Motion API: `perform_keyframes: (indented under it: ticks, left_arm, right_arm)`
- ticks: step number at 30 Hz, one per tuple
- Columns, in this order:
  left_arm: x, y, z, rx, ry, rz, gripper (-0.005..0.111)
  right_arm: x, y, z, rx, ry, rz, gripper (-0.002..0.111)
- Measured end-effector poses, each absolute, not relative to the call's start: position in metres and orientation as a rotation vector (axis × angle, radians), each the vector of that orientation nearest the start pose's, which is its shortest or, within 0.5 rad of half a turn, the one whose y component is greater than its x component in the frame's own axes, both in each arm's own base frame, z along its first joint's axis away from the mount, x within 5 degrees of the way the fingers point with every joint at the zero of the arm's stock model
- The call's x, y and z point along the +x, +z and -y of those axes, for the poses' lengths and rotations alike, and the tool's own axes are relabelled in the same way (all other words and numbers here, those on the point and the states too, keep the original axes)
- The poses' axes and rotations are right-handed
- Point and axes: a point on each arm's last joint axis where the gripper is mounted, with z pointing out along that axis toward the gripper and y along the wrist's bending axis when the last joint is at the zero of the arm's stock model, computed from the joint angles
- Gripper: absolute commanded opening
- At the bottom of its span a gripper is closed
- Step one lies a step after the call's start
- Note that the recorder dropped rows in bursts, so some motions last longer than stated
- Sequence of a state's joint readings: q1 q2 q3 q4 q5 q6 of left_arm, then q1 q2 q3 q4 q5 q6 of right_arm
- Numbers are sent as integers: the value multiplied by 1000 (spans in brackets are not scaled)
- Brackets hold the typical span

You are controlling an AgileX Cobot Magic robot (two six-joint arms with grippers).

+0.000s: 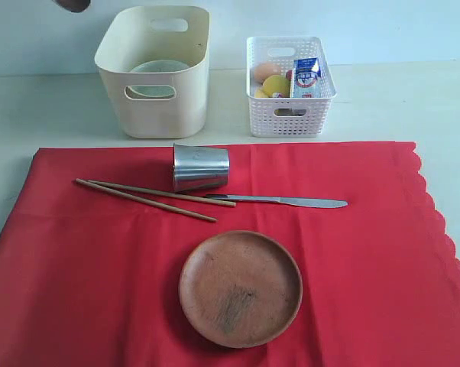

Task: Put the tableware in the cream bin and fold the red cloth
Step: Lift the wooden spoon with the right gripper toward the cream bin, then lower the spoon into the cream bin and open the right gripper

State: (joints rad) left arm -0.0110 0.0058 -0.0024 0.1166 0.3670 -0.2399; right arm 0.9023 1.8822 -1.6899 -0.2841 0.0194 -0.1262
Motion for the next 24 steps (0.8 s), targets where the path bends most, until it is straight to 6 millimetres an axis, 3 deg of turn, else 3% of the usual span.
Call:
perform_keyframes:
  ticks: [9,15,24]
  left_arm:
    - [53,181,-3,-140,-60,-1847,0]
    - [53,181,-3,-140,-60,-1847,0]
    - [53,181,-3,-140,-60,-1847,0]
  right_arm:
    - [367,282,-353,-867,384,-1464,0]
    - [389,255,-345,-837,344,-1453,0]
    - [405,230,-340,-839,283,-1411,0]
